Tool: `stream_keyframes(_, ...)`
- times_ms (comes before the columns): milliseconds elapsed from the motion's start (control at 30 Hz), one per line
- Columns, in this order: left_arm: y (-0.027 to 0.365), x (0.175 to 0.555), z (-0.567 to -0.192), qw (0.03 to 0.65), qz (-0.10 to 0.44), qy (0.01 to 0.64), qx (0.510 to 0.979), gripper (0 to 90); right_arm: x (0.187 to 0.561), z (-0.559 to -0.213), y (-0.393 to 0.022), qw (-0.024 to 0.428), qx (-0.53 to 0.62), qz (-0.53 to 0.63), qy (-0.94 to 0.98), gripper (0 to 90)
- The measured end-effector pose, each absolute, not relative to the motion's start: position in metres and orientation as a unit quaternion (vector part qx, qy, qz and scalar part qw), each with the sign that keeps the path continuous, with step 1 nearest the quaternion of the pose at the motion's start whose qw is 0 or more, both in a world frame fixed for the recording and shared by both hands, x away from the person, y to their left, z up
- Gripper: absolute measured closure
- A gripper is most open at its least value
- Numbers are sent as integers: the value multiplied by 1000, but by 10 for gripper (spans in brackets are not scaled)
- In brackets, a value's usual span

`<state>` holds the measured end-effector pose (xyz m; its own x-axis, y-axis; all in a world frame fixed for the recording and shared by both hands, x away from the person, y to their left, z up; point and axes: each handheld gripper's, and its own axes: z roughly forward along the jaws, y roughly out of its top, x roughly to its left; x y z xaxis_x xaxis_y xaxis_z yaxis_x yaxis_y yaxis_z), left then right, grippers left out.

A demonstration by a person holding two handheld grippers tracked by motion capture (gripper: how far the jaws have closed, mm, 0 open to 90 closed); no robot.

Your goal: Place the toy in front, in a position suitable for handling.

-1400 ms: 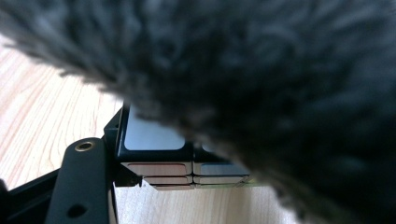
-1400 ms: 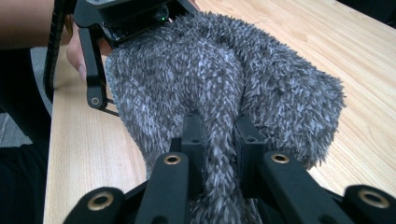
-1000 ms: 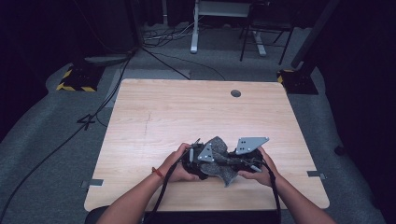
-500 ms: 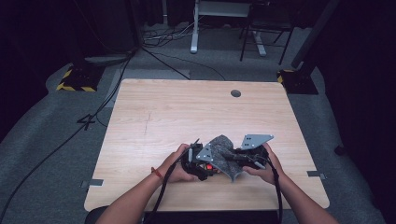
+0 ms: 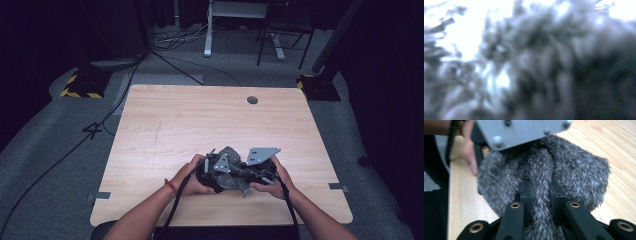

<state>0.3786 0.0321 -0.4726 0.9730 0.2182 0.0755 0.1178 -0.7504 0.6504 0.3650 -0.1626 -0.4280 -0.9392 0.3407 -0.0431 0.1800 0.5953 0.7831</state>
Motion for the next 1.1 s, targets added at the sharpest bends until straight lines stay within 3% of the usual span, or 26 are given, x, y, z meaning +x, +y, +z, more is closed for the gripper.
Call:
stream_keyframes(533,44,378,-463,356,71,87,928,340,372,-431,-191,114,186,414,884,780)
stream_keyframes(733,37,379,-466,349,78,94,929,339,365,-425,-180,130,168,426,880,780)
stream_keyframes(1100,32,376,-467,338,85,85,933,339,362,-425,-167,119,147,432,882,779)
